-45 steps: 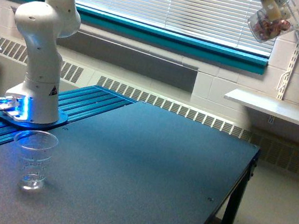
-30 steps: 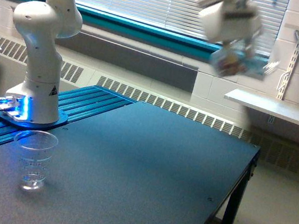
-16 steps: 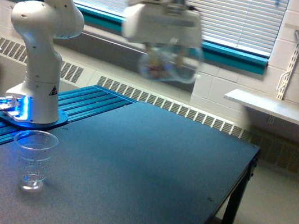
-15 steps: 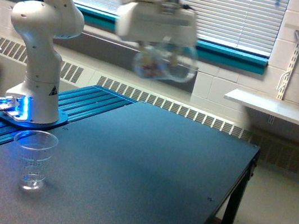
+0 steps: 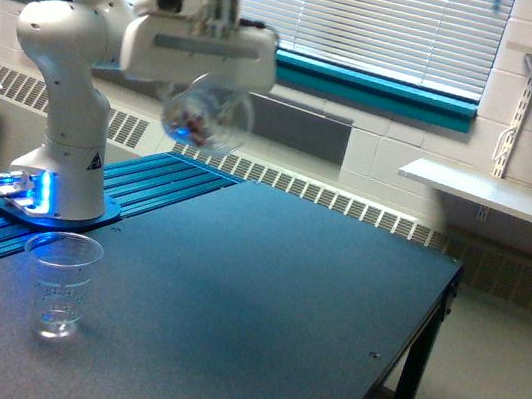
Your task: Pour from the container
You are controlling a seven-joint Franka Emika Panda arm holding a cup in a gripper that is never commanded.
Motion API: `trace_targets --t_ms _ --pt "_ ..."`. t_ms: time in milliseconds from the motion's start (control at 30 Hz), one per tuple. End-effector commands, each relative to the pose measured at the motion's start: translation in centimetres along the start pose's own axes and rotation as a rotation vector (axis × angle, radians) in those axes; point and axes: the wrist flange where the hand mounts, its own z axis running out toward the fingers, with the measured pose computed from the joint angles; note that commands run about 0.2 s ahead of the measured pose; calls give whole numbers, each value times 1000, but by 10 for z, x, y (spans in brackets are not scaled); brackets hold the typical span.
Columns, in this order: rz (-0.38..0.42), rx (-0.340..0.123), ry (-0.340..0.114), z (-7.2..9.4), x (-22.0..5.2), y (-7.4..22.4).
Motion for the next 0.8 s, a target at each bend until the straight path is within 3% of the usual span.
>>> trace_targets --t_ms 33,433,800 --pt "115 -56 -15 5 -8 24" --pt "285 -91 -63 12 -18 62" --pt "499 -101 -101 18 -24 117"
